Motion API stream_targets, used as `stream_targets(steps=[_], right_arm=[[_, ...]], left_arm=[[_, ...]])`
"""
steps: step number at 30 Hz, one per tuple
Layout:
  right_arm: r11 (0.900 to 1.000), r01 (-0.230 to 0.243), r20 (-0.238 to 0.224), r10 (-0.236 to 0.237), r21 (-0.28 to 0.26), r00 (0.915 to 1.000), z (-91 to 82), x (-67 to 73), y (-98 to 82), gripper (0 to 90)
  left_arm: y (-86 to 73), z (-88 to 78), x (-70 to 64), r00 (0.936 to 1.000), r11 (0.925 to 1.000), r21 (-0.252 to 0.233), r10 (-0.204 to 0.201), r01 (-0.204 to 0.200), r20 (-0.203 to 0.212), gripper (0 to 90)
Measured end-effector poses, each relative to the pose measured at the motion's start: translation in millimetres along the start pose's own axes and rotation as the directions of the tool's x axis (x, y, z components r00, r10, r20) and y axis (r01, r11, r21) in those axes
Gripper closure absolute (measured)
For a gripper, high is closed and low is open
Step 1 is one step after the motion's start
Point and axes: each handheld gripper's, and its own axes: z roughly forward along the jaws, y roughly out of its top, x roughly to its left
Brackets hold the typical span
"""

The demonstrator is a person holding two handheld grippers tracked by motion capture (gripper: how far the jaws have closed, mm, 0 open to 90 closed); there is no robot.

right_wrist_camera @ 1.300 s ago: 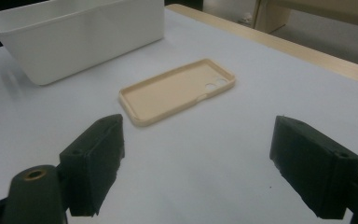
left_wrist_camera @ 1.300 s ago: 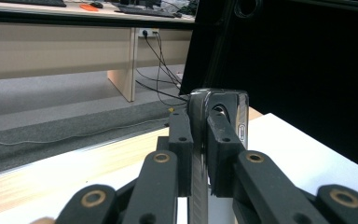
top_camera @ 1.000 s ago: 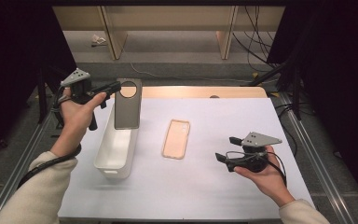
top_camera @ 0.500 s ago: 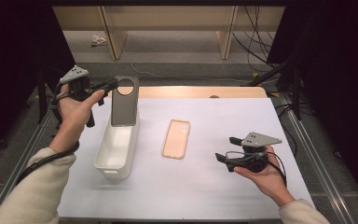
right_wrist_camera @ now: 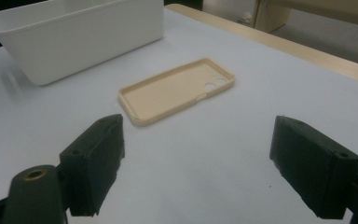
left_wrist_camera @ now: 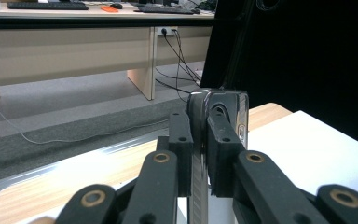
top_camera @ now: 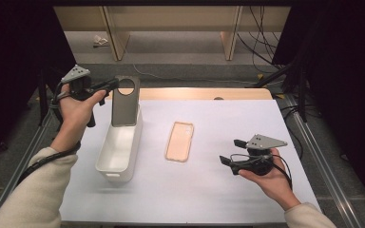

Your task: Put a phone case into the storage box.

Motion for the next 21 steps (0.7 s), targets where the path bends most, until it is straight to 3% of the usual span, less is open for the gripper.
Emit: stream_targets(steps=[21], right_arm=[[1.0, -0.004, 0.002, 0.004, 0.001, 1.0, 0.0, -0.4, -0.3, 18.8]], left_arm=[[4.9, 8.1, 10.7, 0.9999, 1.0, 0.0, 0.007, -0.007, -0.014, 81.5]])
